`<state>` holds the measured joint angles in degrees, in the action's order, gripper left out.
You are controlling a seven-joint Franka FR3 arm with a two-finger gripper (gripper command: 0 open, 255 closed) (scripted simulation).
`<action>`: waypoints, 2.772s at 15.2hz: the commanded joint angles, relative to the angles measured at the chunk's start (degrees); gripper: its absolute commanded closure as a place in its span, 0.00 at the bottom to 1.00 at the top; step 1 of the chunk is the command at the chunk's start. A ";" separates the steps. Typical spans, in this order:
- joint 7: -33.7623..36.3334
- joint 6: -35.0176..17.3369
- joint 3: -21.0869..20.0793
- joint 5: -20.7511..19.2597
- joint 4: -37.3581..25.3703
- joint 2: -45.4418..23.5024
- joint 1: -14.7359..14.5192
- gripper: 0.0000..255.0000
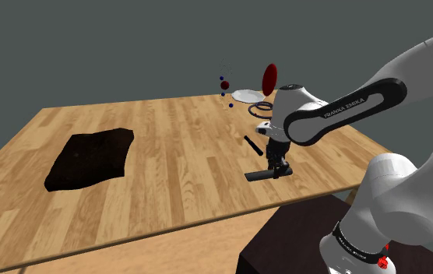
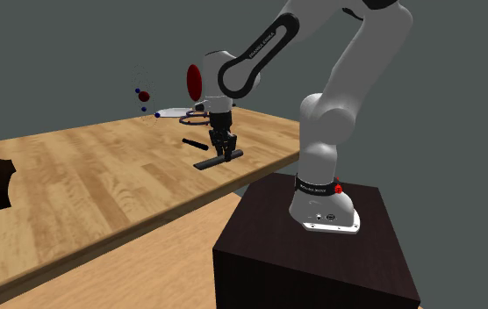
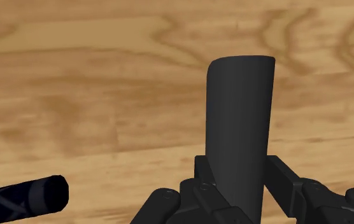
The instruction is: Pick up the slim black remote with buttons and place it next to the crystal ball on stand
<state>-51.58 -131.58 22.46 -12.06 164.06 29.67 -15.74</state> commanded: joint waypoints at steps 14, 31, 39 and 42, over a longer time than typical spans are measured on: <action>0.67 12.68 -2.45 0.83 -4.92 7.54 0.41 1.00; 1.08 27.80 -5.27 2.74 -15.15 12.48 -0.06 1.00; 1.15 34.09 -6.32 3.61 -20.96 12.96 -0.42 1.00; 1.16 36.35 -6.66 3.91 -23.29 12.90 -0.57 1.00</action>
<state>-50.52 -95.95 15.99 -8.33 141.62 42.73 -16.19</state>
